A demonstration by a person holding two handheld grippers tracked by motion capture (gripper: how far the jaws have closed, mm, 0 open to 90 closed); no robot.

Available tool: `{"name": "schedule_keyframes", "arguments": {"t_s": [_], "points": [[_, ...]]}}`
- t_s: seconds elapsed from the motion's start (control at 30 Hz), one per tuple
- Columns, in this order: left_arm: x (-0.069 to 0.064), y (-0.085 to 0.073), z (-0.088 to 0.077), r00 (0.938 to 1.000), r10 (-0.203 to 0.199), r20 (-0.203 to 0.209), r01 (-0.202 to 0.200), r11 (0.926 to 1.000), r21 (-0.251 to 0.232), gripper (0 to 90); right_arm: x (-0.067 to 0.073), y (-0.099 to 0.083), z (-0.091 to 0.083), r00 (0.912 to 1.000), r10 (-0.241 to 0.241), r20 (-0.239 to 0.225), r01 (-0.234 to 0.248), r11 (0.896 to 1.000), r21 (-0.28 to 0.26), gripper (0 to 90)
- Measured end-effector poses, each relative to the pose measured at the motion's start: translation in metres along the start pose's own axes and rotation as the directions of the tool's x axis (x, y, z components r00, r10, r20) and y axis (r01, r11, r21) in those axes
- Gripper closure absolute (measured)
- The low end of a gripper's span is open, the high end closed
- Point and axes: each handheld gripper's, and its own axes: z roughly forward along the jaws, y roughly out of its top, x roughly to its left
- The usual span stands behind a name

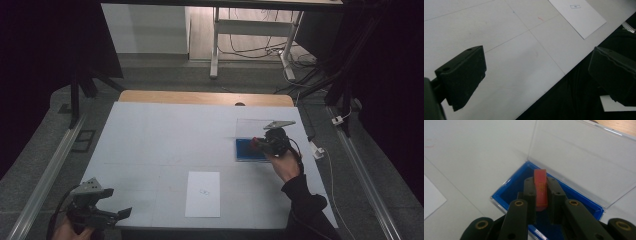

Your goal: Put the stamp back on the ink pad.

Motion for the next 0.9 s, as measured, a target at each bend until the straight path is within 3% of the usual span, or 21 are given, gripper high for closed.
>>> {"name": "schedule_keyframes", "arguments": {"t_s": [0.57, 0.9], "points": [[0.0, 0.0, 0.0, 1.0, 0.0, 0.0, 0.0, 1.0, 0.001, 2.0, -0.003, -0.006, 0.019, 0.9991, -0.026, 0.034, 0.023, 0.998, 0.066, 79.6], [0.0, 0.0, 0.0, 1.0, 0.0, -0.001, 0.0, 1.0, 0.0, 2.0, -0.003, -0.007, 0.019, 0.9994, -0.013, 0.032, 0.012, 0.999, 0.045, 76.4]]}}
